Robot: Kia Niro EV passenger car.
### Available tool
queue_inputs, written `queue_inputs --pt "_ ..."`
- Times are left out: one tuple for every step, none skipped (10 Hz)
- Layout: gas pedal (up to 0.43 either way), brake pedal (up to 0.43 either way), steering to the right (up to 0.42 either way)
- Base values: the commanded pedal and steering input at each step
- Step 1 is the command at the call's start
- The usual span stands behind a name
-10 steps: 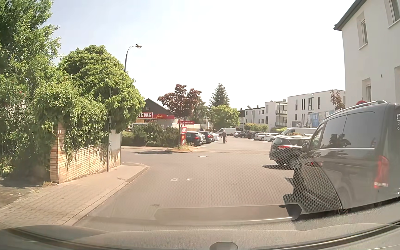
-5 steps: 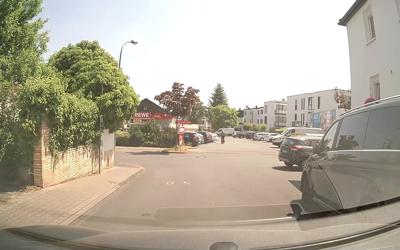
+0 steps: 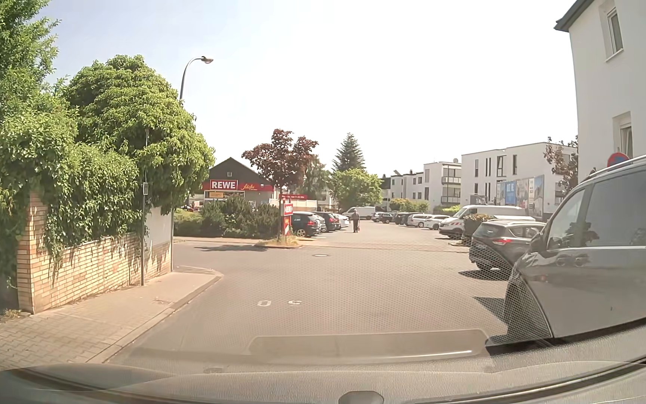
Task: Follow the waypoints while adhering to traffic rules and regulations
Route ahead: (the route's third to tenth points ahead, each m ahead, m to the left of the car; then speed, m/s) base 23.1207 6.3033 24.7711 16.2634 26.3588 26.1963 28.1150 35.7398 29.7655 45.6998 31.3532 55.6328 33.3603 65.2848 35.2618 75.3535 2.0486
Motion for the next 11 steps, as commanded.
queue_inputs --pt "0.0 0.091 0.049" --pt "0.0 0.116 0.051" --pt "0.0 0.122 0.053" --pt "0.0 0.134 0.057" --pt "0.0 0.146 0.061" --pt "0.0 0.146 0.065" --pt "0.0 0.159 0.07" --pt "0.0 0.159 0.073" --pt "0.0 0.159 0.076" --pt "0.0 0.165 0.078" --pt "0.0 0.165 0.081"
